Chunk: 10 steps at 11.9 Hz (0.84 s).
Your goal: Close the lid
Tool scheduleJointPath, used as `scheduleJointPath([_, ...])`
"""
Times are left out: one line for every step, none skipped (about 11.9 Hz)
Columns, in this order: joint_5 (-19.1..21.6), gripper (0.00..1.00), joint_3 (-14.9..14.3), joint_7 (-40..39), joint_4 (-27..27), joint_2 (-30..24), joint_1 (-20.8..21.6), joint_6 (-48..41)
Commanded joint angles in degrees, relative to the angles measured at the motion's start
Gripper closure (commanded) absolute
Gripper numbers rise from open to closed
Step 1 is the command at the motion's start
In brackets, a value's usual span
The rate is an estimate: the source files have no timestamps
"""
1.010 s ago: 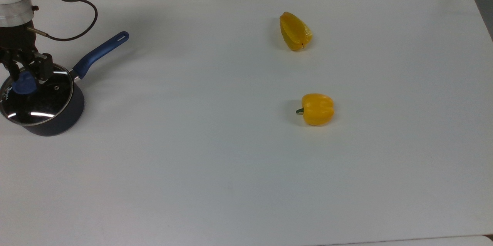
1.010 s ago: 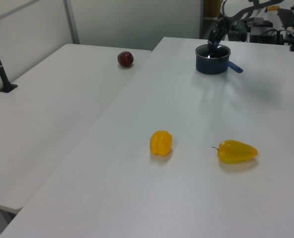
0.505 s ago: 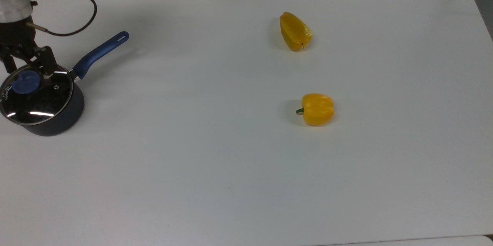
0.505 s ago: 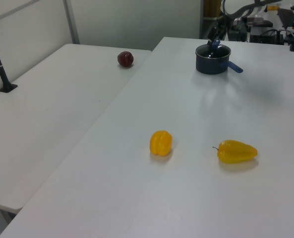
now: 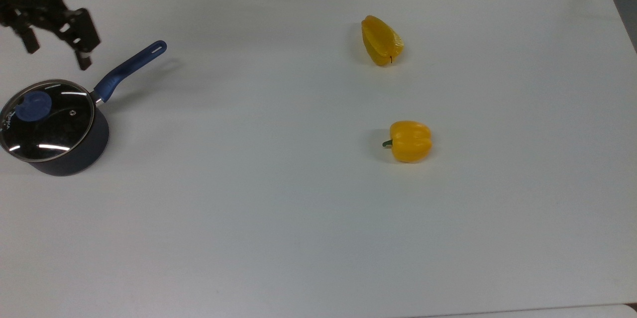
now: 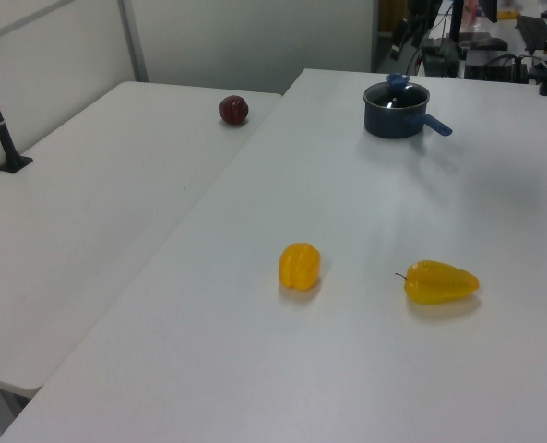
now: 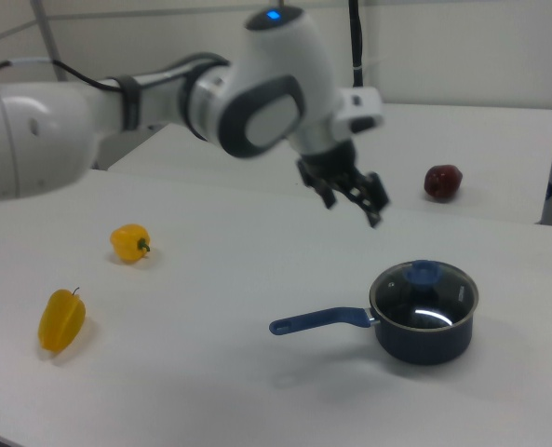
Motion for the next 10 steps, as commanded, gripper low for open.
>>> scheduleJointPath([-6.28,0.00,-0.08,8.74,-1.58,-5.50,10.24,-9.51])
scheduleJointPath([-6.65,0.00,0.01,8.84,-1.57,-7.70,13.32,-14.60])
scheduleJointPath([-6.65,0.00,0.01,8.84,-1.75,-9.46,16.49,-18.57])
scheduleJointPath([-6.65,0.00,0.01,8.84,-1.92,-10.70,18.61,-20.69])
scheduleJointPath([-6.74,0.00,0.01,8.84,-2.71,-12.19,20.89,-23.50])
scheduleJointPath([-6.74,0.00,0.01,8.84,-3.41,-12.98,22.13,-24.48])
scheduleJointPath([-7.26,0.00,0.01,8.84,-4.90,-13.86,23.45,-25.54])
scheduleJointPath([-7.53,0.00,0.09,8.84,-6.05,-14.22,23.55,-25.90])
scheduleJointPath([-7.62,0.00,0.01,8.84,-6.23,-14.48,23.55,-25.99])
scheduleJointPath([-7.53,0.00,0.01,8.84,-6.15,-14.66,23.46,-26.42])
